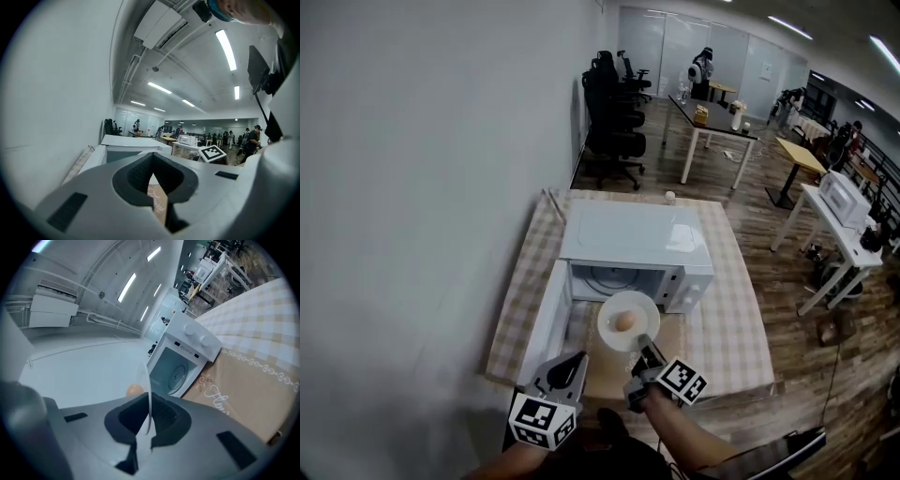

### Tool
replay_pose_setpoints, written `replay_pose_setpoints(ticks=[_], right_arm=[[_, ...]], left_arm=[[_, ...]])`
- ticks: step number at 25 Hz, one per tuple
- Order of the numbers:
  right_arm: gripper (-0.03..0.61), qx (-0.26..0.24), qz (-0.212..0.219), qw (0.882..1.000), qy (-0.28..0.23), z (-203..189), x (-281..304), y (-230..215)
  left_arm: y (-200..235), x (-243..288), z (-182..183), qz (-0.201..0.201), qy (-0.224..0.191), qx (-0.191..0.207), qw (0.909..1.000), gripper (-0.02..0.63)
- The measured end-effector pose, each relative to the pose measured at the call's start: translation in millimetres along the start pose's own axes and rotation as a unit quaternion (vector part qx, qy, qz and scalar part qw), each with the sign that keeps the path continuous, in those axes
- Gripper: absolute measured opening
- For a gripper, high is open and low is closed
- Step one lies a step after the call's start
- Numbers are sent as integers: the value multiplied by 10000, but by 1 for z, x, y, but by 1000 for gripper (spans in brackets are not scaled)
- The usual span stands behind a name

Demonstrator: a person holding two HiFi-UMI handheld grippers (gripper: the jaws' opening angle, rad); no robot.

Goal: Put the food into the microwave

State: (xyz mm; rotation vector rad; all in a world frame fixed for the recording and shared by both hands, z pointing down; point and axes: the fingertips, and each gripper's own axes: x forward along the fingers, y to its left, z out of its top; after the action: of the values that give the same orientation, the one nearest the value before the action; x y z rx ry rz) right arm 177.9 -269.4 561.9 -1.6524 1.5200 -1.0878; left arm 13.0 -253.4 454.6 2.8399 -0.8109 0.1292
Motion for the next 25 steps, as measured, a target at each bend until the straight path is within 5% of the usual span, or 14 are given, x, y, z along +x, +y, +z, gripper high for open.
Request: replay_pose_setpoints(ticks=[25], right_arm=[[15, 832, -523, 9930, 653, 9, 178, -87]], left_arm=[[40, 60, -1, 890, 493, 33, 9948, 8]])
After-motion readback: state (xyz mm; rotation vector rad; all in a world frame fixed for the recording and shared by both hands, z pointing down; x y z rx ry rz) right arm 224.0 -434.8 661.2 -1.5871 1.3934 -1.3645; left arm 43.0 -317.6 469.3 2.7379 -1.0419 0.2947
